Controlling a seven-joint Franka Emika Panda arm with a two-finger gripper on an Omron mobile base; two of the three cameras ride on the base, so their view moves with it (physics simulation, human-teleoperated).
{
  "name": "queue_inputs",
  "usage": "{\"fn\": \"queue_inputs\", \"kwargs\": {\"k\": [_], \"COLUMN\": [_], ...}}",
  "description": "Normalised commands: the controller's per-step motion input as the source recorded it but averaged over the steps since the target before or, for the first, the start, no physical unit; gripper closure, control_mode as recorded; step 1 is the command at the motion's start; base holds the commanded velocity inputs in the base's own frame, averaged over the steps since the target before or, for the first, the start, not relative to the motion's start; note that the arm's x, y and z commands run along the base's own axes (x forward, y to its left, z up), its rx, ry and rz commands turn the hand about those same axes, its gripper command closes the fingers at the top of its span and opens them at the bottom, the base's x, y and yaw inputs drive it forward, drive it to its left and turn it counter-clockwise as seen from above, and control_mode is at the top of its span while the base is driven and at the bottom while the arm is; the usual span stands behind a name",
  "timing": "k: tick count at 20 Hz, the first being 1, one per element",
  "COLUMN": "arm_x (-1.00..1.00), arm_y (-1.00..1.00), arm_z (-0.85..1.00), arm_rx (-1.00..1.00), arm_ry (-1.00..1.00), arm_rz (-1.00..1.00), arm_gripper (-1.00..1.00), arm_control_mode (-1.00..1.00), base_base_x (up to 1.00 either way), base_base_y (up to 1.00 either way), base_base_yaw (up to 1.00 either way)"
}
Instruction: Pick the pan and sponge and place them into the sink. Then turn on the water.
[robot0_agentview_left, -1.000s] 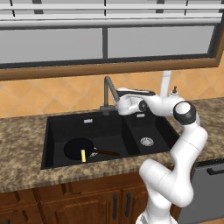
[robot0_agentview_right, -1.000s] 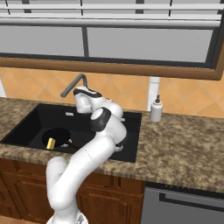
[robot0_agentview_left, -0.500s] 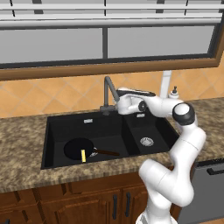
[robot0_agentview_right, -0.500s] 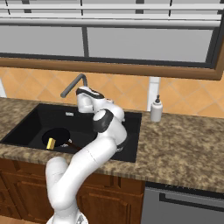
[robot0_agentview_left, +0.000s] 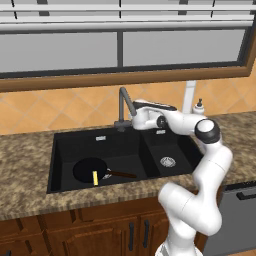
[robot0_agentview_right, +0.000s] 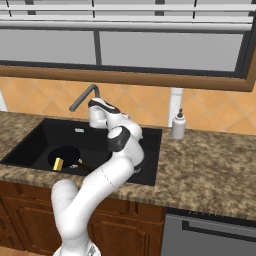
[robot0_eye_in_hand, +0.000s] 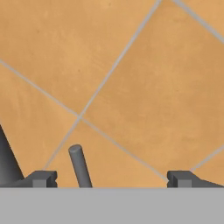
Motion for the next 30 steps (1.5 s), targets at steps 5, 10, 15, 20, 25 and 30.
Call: {"fn": "queue_inputs", "kwargs": {"k": [5,10,15,20,25,30], "arm_x": [0.13,0.17,0.09,0.0,0.0,0.0], "arm_y": [0.02,0.0,0.0,-0.02,-0.14,-0.26], "arm_z": [0.0,0.0,0.0,0.0,0.0,0.0], "arm_rx": [0.0,0.0,0.0,0.0,0.0,0.0], "arm_ry": [0.0,0.0,0.0,0.0,0.0,0.0], "arm_rz": [0.0,0.0,0.0,0.0,0.0,0.0], "arm_gripper": [-1.0,-1.0,-1.0,-1.0,-1.0,-1.0], "arm_control_mode": [-1.0,-1.0,-1.0,-1.0,-1.0,-1.0], "base_base_x": [0.0,0.0,0.0,0.0,0.0,0.0], "base_base_y": [0.0,0.0,0.0,0.0,0.0,0.0], "base_base_yaw": [0.0,0.0,0.0,0.0,0.0,0.0]}}
